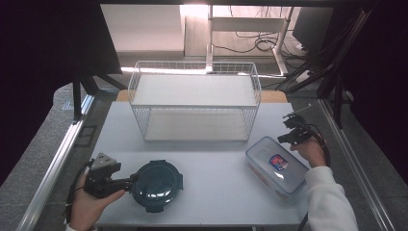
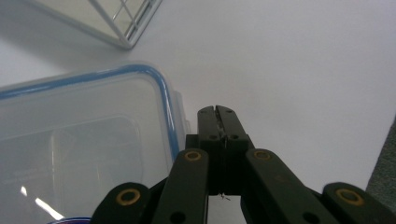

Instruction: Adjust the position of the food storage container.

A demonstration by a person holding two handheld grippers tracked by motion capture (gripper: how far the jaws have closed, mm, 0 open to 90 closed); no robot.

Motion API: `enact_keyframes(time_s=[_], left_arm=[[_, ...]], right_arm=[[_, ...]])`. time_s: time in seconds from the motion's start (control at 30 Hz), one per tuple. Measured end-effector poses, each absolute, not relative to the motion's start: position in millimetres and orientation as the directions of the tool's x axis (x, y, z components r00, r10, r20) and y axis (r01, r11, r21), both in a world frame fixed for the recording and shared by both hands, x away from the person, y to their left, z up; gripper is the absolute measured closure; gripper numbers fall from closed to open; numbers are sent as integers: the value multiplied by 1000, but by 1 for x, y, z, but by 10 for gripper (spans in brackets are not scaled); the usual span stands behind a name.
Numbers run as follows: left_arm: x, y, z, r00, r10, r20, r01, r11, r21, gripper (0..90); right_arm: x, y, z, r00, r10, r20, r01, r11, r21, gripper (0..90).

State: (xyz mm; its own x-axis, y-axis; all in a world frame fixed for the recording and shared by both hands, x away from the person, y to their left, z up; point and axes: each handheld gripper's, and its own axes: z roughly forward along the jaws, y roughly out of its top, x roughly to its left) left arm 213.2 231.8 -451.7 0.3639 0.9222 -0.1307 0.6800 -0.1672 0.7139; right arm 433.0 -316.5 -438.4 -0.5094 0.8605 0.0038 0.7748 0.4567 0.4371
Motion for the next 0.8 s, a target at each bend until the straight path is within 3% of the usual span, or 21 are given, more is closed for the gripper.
enact_keyframes(time_s=[0.37, 0.63, 0.8], left_arm=[[215, 232, -454, 365, 921, -134, 689, -170, 704, 251], [216, 234, -456, 365, 921, -134, 696, -175, 696, 252], [216, 235, -455, 388, 895, -218, 704, -135, 697, 253]], right_arm=[[432, -302, -443, -562, 826, -57, 746, 535, 398, 893], [427, -284, -443, -653, 753, -82, 677, 628, 384, 893], [419, -265, -444, -708, 699, -97, 625, 685, 374, 893]])
